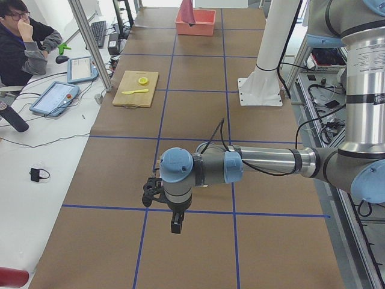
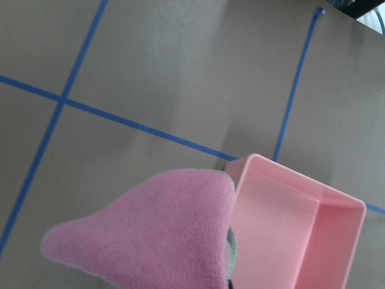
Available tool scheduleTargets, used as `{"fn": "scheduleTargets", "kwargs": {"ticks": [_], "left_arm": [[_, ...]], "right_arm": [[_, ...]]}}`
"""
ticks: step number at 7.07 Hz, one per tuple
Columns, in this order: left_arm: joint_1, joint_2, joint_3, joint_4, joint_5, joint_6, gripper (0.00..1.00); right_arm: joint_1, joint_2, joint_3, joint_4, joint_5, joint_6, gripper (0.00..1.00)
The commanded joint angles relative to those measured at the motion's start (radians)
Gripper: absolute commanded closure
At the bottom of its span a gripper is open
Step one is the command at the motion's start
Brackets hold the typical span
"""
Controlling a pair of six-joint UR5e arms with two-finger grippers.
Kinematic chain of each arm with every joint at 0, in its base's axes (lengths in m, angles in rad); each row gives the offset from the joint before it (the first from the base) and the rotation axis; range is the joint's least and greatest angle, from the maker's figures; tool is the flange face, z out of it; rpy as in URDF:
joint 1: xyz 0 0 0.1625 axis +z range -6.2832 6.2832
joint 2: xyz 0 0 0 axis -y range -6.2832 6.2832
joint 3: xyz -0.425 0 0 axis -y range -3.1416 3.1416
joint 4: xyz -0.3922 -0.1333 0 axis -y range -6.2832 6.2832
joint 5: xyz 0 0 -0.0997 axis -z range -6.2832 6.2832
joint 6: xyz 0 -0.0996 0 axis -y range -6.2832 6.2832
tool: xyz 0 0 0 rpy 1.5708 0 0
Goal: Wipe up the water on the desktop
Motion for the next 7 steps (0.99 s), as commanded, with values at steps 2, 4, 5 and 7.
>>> {"fn": "scheduleTargets", "kwargs": {"ticks": [2, 4, 5, 7], "left_arm": [[0.0, 0.0, -0.001, 0.0, -0.002, 0.0, 0.01], [0.0, 0.0, -0.003, 0.0, -0.002, 0.0, 0.01], [0.0, 0.0, -0.006, 0.0, 0.0, 0.0, 0.01], [0.0, 0.0, -0.006, 0.0, -0.002, 0.0, 0.01]], "right_arm": [[0.327, -0.295, -0.032, 0.009, 0.097, -0.476, 1.0], [0.36, -0.385, -0.036, 0.058, 0.119, -0.495, 1.0], [0.36, -0.385, -0.061, 0.063, 0.148, -0.495, 0.75], [0.36, -0.354, -0.082, 0.064, 0.148, -0.491, 0.0]]}}
